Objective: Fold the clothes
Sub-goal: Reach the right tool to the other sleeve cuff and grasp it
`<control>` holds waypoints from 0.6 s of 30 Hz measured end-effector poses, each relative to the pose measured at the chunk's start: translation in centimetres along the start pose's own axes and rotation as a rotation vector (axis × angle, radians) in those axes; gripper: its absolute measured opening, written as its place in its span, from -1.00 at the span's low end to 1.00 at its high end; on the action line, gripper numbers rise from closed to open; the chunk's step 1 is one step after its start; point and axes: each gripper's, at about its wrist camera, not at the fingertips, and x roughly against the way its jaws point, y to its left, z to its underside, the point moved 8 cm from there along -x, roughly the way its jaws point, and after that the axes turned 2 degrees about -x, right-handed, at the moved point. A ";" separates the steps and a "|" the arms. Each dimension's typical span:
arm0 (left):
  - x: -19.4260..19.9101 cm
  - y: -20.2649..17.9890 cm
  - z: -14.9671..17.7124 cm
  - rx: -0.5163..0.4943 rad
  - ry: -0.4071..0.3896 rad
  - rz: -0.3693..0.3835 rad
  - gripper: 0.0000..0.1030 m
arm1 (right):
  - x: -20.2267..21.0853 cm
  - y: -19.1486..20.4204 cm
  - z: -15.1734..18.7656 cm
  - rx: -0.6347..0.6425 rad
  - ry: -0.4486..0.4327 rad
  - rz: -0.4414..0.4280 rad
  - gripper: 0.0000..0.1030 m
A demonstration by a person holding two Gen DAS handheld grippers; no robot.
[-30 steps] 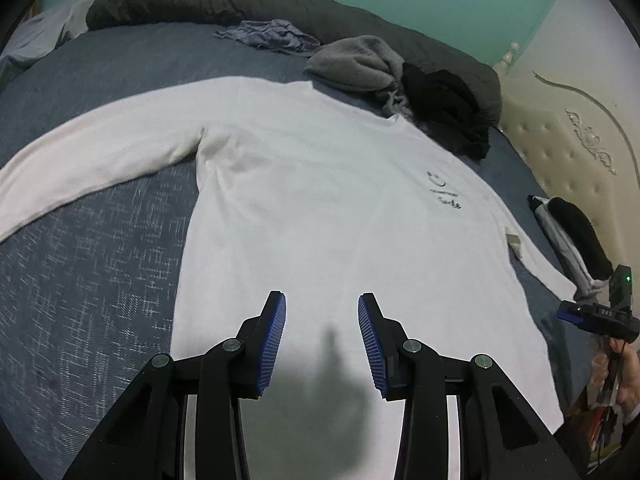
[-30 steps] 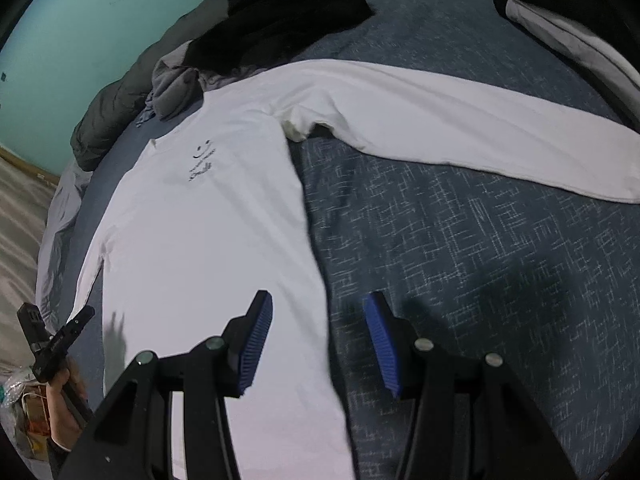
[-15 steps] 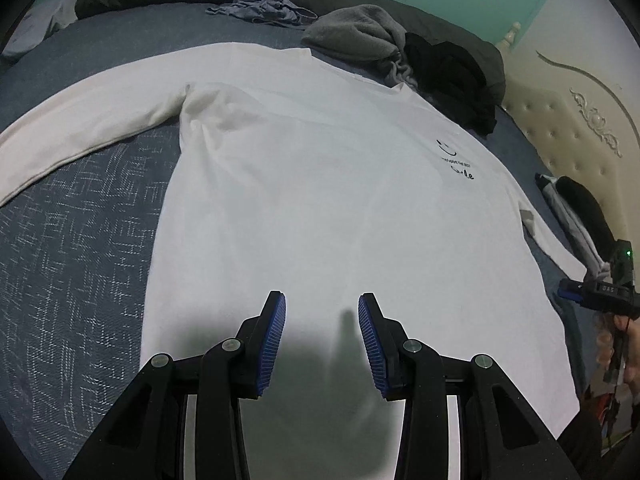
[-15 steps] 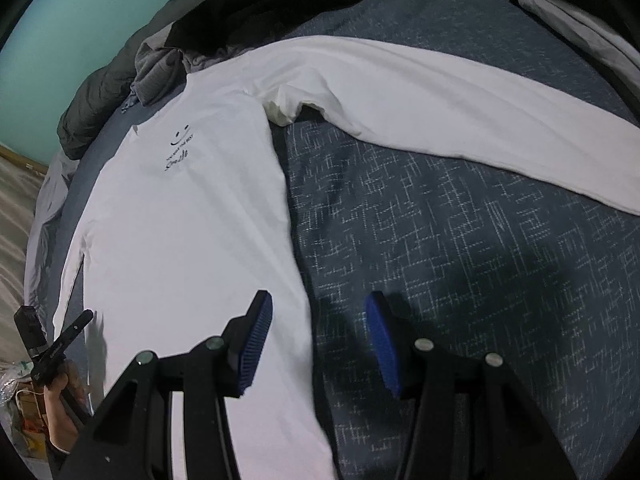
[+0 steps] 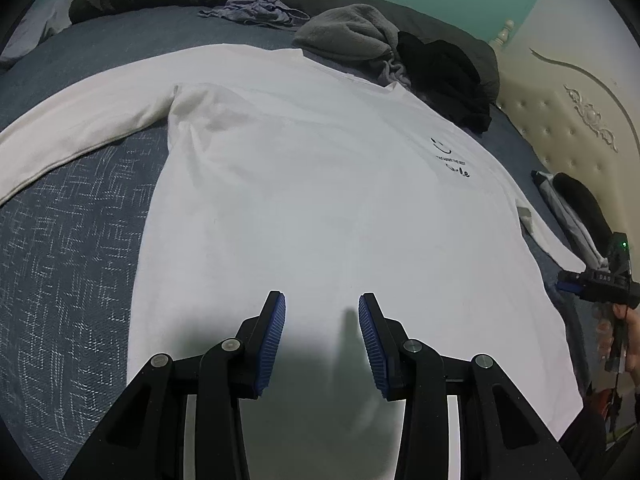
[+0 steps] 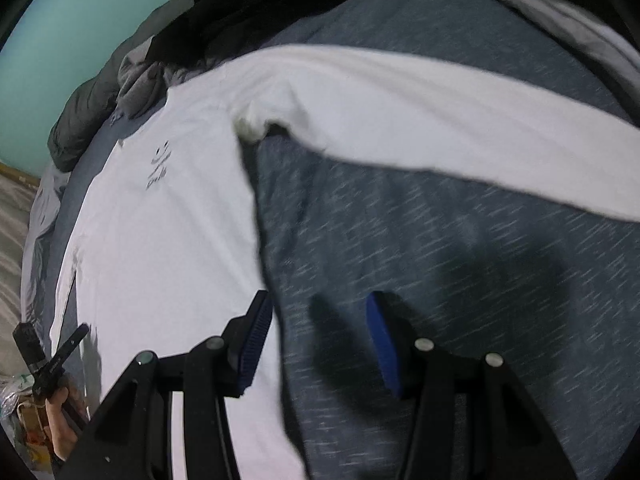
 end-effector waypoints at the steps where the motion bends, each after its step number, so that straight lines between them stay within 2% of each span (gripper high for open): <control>1: -0.1 0.0 0.0 0.000 0.000 0.000 -0.19 | 0.2 -0.6 -0.3 -0.013 -0.008 0.007 -0.03; 5: -0.1 0.3 0.1 0.013 -0.001 0.005 -0.19 | 1.4 -3.5 -1.9 -0.070 -0.048 0.043 -0.03; 11: 0.3 0.0 -0.5 0.004 -0.019 0.010 -0.19 | 5.6 -11.1 -5.2 -0.194 -0.199 0.138 -0.03; 18: 0.1 -0.2 -0.4 -0.003 -0.013 0.007 -0.19 | 8.1 -18.0 -6.4 -0.303 -0.282 0.209 0.00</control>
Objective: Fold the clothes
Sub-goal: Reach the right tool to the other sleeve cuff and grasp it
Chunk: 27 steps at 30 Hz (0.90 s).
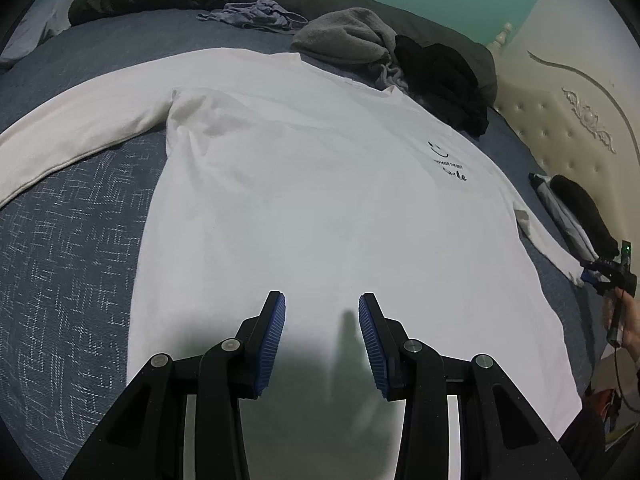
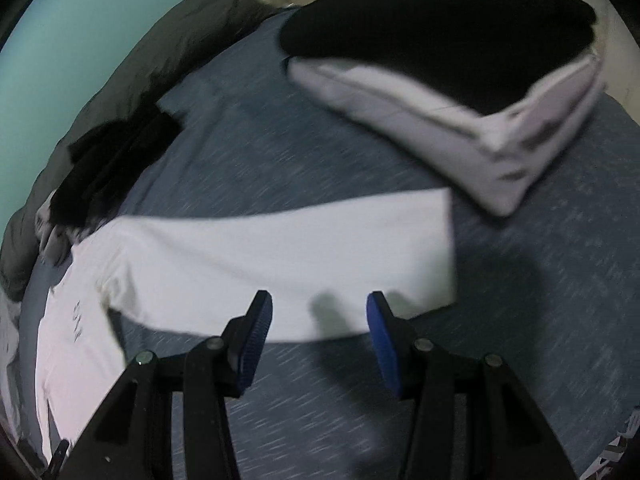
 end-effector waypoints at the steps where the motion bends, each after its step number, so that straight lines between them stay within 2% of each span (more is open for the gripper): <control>1: 0.0 -0.1 0.0 -0.001 0.001 0.000 -0.19 | 0.0 -0.7 -0.4 -0.010 -0.007 0.008 0.11; 12: -0.5 -0.6 0.3 -0.026 0.014 -0.008 -0.19 | -0.3 -5.3 -2.3 -0.064 -0.054 0.084 0.19; 15: -0.6 -0.6 0.3 -0.027 0.016 -0.011 -0.19 | -0.7 -6.3 -2.6 -0.095 -0.055 0.081 0.19; 19: -0.6 -0.5 0.4 -0.029 0.018 -0.014 -0.19 | -1.5 -6.3 -2.4 -0.087 -0.042 0.071 0.19; 23: -0.5 -0.4 0.4 -0.033 0.018 -0.019 -0.19 | -2.0 -5.7 -2.1 -0.039 -0.037 0.115 0.15; 25: -0.6 -0.4 0.4 -0.033 0.019 -0.021 -0.18 | -2.3 -5.4 -2.0 -0.013 -0.034 0.140 -0.31; 26: -0.6 -0.4 0.4 -0.032 0.020 -0.021 -0.19 | -2.3 -5.2 -1.8 0.002 -0.031 0.157 -0.42; 27: -0.6 -0.4 0.3 -0.031 0.021 -0.021 -0.19 | -2.3 -5.0 -1.7 0.016 -0.032 0.167 -0.62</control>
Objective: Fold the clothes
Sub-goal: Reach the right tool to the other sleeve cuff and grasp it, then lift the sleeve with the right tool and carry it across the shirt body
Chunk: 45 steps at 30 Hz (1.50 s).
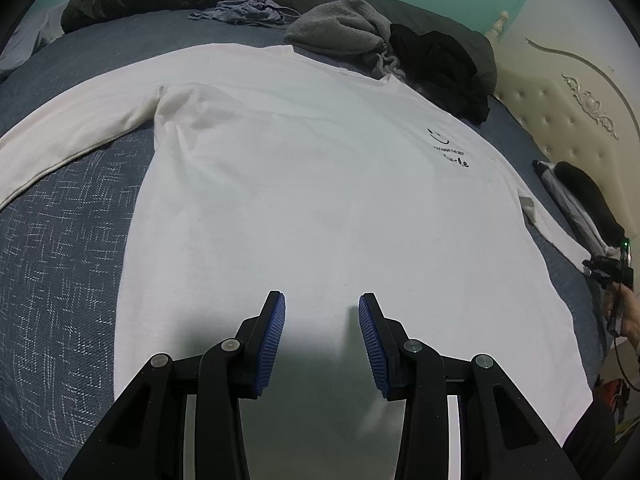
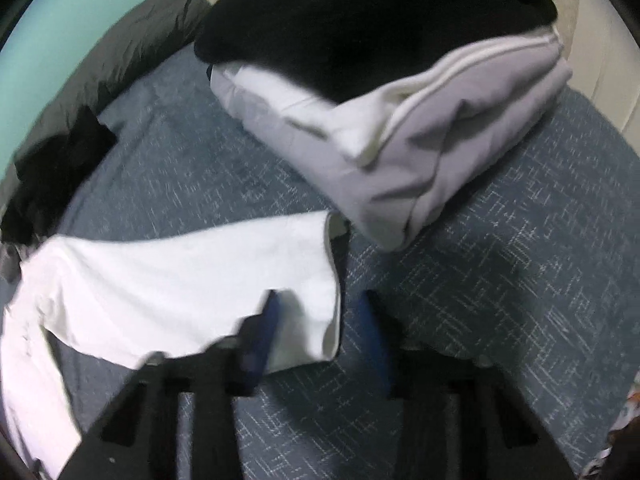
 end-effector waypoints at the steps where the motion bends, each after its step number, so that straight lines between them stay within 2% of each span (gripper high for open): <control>1: 0.0 0.0 0.0 0.000 0.000 0.000 -0.19 | 0.2 0.3 0.1 0.014 -0.006 0.007 -0.74; 5: 0.1 0.1 -0.1 -0.001 -0.001 -0.001 -0.19 | 1.5 1.3 -0.4 0.073 -0.053 0.034 -0.87; 12: -0.1 0.2 -0.4 0.002 -0.001 -0.002 -0.19 | 4.8 2.4 -3.2 0.122 -0.153 -0.008 -0.92; 23: -0.3 -0.3 -0.1 -0.018 0.010 -0.011 -0.19 | 11.1 5.2 -12.3 0.192 -0.301 -0.059 -0.92; 29: -0.5 -0.2 0.0 -0.023 0.017 -0.017 -0.19 | 12.7 6.4 -16.7 0.226 -0.331 -0.049 -0.92; 35: -0.5 0.0 0.0 -0.023 0.018 -0.023 -0.19 | 12.9 7.4 -19.4 0.228 -0.341 -0.040 -0.92; 40: -0.6 0.0 0.0 -0.017 0.022 -0.022 -0.19 | 11.5 8.6 -19.7 0.219 -0.295 -0.060 -0.92; 45: -0.3 0.0 -0.1 -0.018 0.014 -0.021 -0.19 | 11.7 10.9 -18.9 0.250 -0.290 -0.090 -0.92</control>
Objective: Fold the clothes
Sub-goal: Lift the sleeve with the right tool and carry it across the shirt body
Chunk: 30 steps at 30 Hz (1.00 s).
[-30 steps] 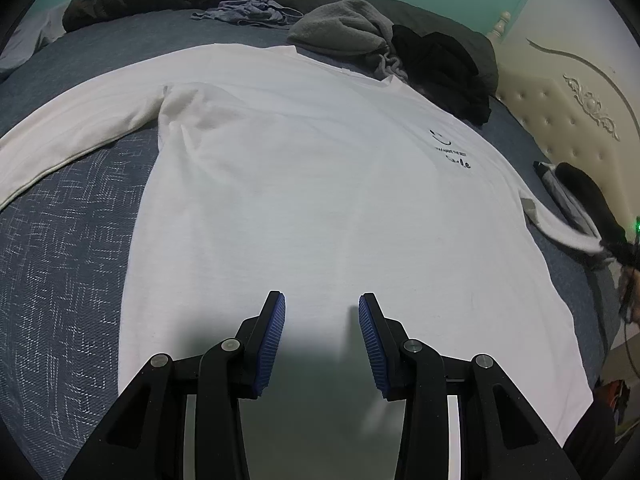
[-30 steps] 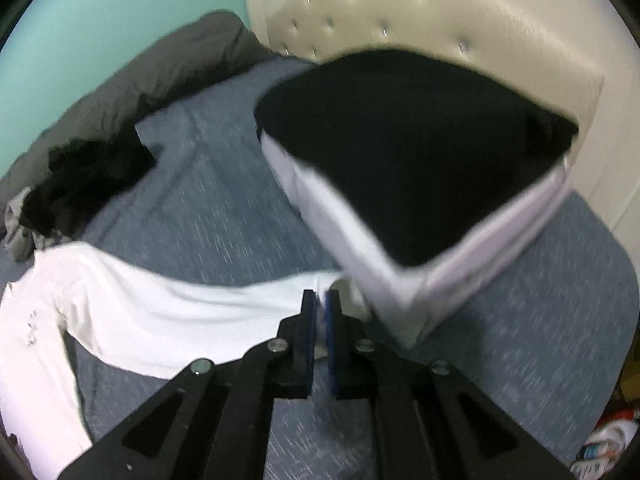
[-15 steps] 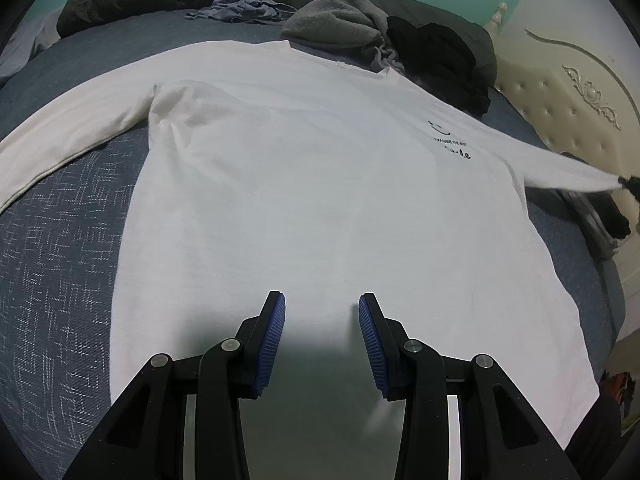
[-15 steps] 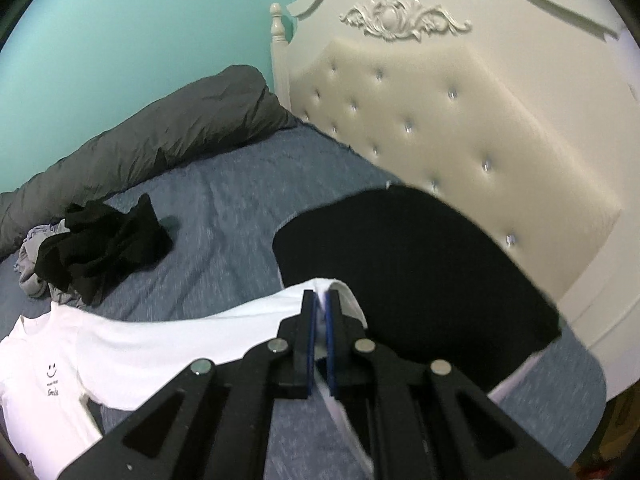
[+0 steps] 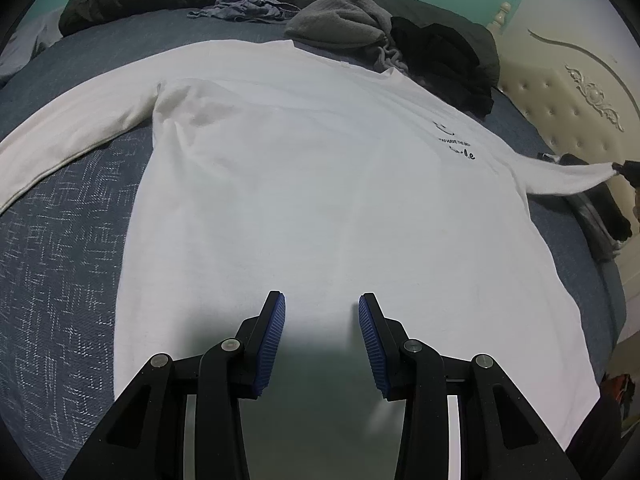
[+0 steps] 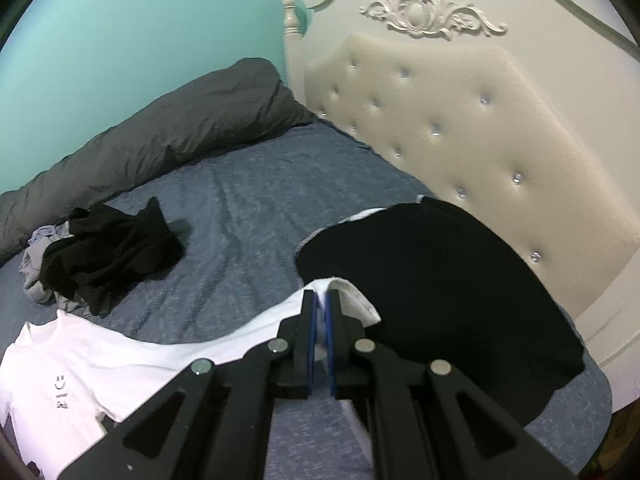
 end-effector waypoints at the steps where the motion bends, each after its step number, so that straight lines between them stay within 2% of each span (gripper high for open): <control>1: 0.1 0.0 0.0 -0.001 -0.003 -0.002 -0.18 | 0.2 0.6 -0.1 0.003 -0.005 -0.010 -0.92; 5: 0.8 0.0 0.0 -0.014 -0.014 -0.008 -0.19 | 1.5 3.4 -1.9 0.019 -0.040 -0.056 -0.92; 10: 1.6 0.4 0.1 -0.008 -0.025 0.000 -0.18 | 4.3 8.7 -6.1 0.054 -0.118 -0.116 -0.92; 14: 2.1 1.0 0.2 0.003 -0.033 0.002 -0.19 | 7.6 15.4 -9.3 0.127 -0.178 -0.197 -0.92; 18: 3.1 1.7 0.2 0.014 -0.049 0.000 -0.18 | 11.1 23.2 -10.3 0.222 -0.208 -0.302 -0.92; 24: 4.7 2.7 0.6 0.035 -0.074 0.000 -0.19 | 17.4 35.8 -7.0 0.376 -0.204 -0.518 -0.92; 28: 6.0 3.4 1.1 0.049 -0.091 0.003 -0.18 | 20.8 43.4 -2.2 0.465 -0.147 -0.649 -0.92; 30: 6.9 3.8 1.2 0.057 -0.104 0.004 -0.19 | 22.1 47.0 1.4 0.516 -0.105 -0.714 -0.92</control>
